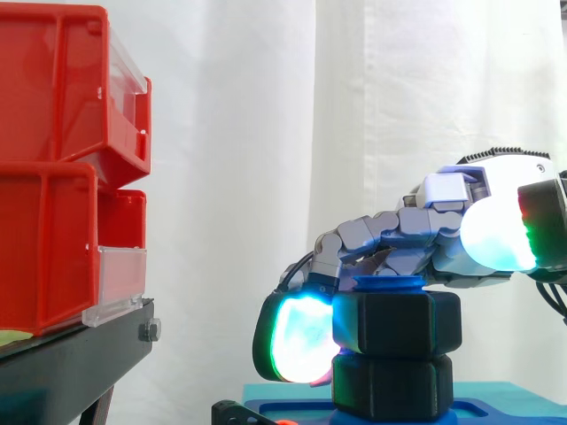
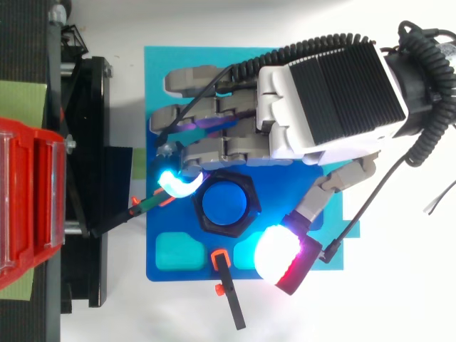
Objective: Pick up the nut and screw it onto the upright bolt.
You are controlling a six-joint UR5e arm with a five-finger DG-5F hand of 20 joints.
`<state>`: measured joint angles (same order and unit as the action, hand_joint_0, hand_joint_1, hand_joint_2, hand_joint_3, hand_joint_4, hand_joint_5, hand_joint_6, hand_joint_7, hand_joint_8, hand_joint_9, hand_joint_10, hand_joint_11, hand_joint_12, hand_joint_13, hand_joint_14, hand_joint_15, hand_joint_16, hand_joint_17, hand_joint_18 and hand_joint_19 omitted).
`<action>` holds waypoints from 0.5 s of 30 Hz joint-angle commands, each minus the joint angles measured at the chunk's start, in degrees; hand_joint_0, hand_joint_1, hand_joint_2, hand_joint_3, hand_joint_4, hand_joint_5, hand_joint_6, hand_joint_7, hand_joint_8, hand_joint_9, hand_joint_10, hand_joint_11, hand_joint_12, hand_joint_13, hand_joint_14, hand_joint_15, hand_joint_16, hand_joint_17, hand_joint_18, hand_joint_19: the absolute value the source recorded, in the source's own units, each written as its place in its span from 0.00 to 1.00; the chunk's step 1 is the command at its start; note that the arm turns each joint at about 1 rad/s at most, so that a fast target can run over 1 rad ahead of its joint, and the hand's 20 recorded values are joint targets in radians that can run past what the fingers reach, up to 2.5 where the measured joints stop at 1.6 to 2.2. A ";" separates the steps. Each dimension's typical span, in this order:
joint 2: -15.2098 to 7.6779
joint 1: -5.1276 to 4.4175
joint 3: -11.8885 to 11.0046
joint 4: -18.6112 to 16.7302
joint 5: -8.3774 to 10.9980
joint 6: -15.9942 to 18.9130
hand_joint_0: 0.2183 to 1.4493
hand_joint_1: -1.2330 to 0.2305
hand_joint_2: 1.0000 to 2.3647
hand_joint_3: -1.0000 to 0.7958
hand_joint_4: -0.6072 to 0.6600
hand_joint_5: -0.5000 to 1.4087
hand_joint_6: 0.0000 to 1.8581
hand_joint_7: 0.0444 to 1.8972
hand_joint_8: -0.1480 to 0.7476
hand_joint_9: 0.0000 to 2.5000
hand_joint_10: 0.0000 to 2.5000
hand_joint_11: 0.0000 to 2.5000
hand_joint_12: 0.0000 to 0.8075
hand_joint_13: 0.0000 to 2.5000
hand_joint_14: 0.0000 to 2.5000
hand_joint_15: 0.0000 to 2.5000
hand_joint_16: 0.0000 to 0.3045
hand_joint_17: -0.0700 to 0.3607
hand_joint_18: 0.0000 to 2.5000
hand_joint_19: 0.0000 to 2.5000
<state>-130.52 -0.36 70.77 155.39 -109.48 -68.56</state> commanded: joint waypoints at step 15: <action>0.00 0.63 -0.01 0.00 -0.12 0.00 0.22 0.69 0.00 0.28 0.66 0.25 0.27 0.69 0.48 0.32 0.00 0.00 0.30 0.16 0.00 0.00 0.08 0.29 0.01 0.00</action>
<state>-130.51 0.17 70.76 155.39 -109.60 -68.55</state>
